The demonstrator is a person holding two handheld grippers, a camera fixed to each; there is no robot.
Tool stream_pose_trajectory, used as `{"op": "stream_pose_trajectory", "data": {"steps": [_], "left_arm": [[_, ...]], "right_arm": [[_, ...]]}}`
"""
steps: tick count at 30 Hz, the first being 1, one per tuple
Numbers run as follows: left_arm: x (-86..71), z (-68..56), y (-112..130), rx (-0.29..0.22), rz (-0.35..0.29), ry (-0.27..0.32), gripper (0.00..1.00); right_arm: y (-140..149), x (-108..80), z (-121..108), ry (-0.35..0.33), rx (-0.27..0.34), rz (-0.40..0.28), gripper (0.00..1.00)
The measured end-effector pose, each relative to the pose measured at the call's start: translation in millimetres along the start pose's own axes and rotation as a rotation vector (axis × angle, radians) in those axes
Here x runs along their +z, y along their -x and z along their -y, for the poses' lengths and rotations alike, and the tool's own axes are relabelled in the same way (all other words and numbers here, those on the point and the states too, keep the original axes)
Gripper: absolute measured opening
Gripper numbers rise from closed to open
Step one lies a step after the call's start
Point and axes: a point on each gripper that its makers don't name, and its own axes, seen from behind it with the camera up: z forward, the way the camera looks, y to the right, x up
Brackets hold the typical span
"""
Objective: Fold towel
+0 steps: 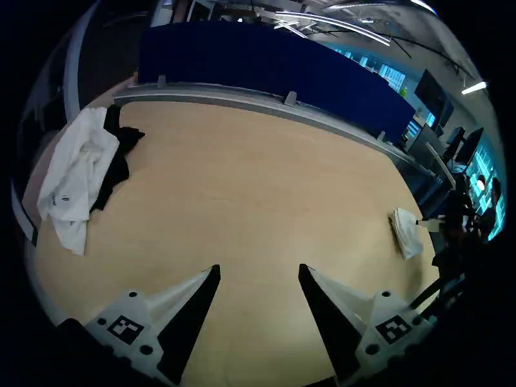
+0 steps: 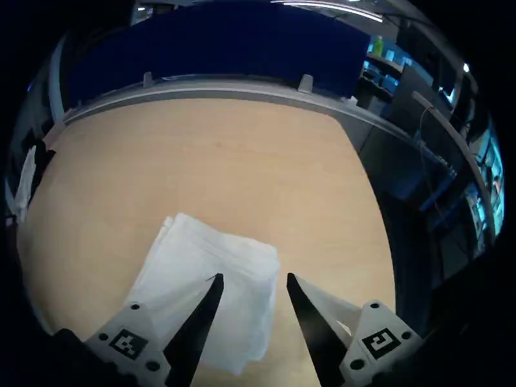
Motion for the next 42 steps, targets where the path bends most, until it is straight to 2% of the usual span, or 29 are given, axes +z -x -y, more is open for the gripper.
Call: {"op": "stream_pose_trajectory", "data": {"steps": [5,8,11,16,19,22,29,42], "left_arm": [[-0.8,2.4,3,0.001,0.002,-0.015,0.90],[-1.8,3.7,5,0.001,0.003,-0.022,0.90],[-2.0,5.0,7,-0.001,0.003,-0.027,0.90],[-0.9,3.7,7,-0.003,0.003,-0.028,0.90],[-0.2,1.2,8,0.001,0.003,-0.025,0.90],[0.4,-1.7,8,0.006,0.004,-0.022,0.90],[-0.6,-7.7,7,0.013,0.003,-0.015,0.90],[-1.7,-8.2,4,0.012,-0.009,-0.011,0.90]], "right_arm": [[2,16.5,-2,-0.012,0.005,0.024,0.72],[6,24.6,-3,-0.016,0.011,0.038,0.60],[7,27.4,-1,-0.031,0.024,0.043,0.44],[7,26.1,-1,-0.035,0.024,0.036,0.33],[7,24.9,-2,-0.033,0.010,0.030,0.21],[6,24.0,-3,-0.028,-0.004,0.022,0.15],[1,18.0,0,-0.028,-0.038,-0.009,0.12],[-29,4.6,10,-0.037,-0.118,-0.072,0.11]]}}
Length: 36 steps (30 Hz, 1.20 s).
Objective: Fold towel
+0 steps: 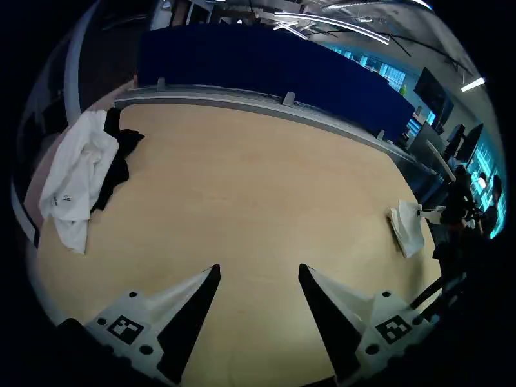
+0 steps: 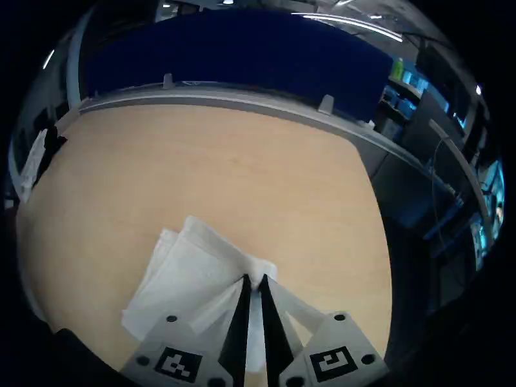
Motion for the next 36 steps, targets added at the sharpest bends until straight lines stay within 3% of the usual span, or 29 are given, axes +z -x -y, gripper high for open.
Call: {"op": "stream_pose_trajectory", "data": {"steps": [9,17,25,30,36], "left_arm": [[-1.5,2.8,0,0.001,-0.001,-0.003,0.90],[-1.0,7.7,0,-0.006,-0.001,-0.007,0.90],[0.0,5.7,-2,-0.005,-0.002,0.002,0.90],[-0.4,4.4,-4,-0.006,-0.004,0.009,0.90],[-2.2,5.5,-6,-0.009,-0.007,0.014,0.90]], "right_arm": [[9,12.6,-4,0.031,-0.016,0.036,0.14],[17,14.1,-5,0.041,-0.005,0.052,0.44],[6,5.1,2,0.036,0.006,0.017,0.81],[2,-3.0,15,0.023,0.024,-0.008,0.94],[13,-11.9,37,0.009,0.031,-0.011,0.96]]}}
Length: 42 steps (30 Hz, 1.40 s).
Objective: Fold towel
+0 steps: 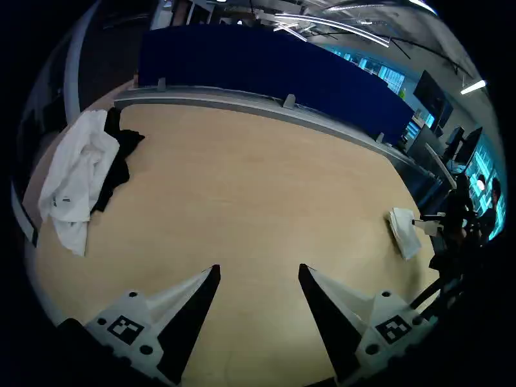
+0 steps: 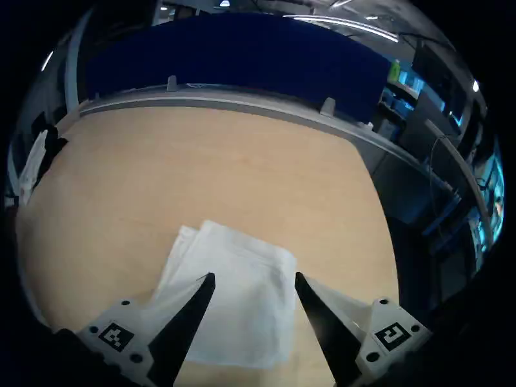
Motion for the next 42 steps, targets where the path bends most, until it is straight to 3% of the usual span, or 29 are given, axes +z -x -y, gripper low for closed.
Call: {"op": "stream_pose_trajectory", "data": {"steps": [12,27,35,42], "left_arm": [[-3.8,1.1,0,0.007,-0.003,0.006,0.90],[-6.8,4.9,2,0.011,-0.005,0.002,0.90],[-7.8,5.0,1,0.009,-0.008,0.002,0.90],[-8.3,5.1,1,0.003,-0.011,0.000,0.90]], "right_arm": [[43,-13.2,45,-0.050,-0.002,0.032,0.96],[78,-4.7,62,-0.072,0.046,0.044,0.96],[65,-10.1,60,-0.087,0.032,0.032,0.96],[14,-9.1,39,-0.078,0.037,-0.040,0.96]]}}
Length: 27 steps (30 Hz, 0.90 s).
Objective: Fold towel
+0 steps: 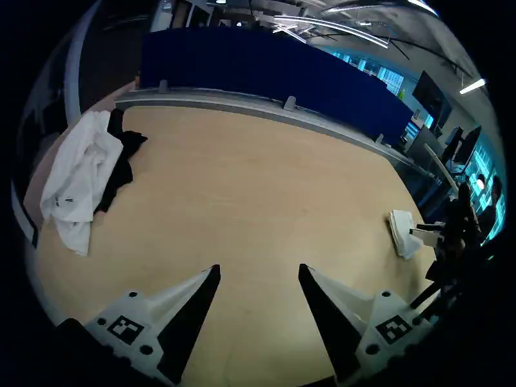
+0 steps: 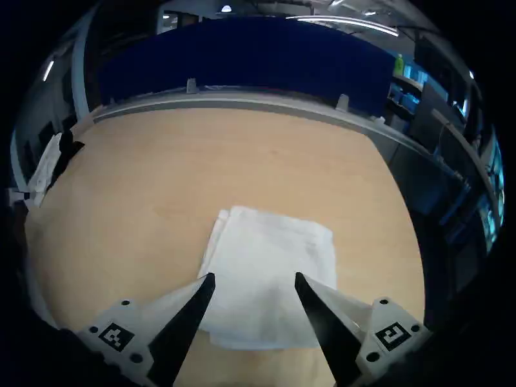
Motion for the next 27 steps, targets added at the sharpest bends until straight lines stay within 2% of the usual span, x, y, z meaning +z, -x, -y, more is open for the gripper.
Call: {"op": "stream_pose_trajectory", "data": {"steps": [5,11,27], "left_arm": [[-1.6,0.2,0,0.002,-0.001,-0.005,0.90],[-3.9,3.5,0,-0.001,-0.003,-0.016,0.90],[-4.7,12.1,0,0.001,-0.003,-0.044,0.90]], "right_arm": [[-26,15.9,-14,0.006,0.007,-0.017,0.96],[-36,31.5,-20,0.009,0.004,-0.010,0.96],[-19,65.9,-24,0.014,0.024,0.045,0.96]]}}
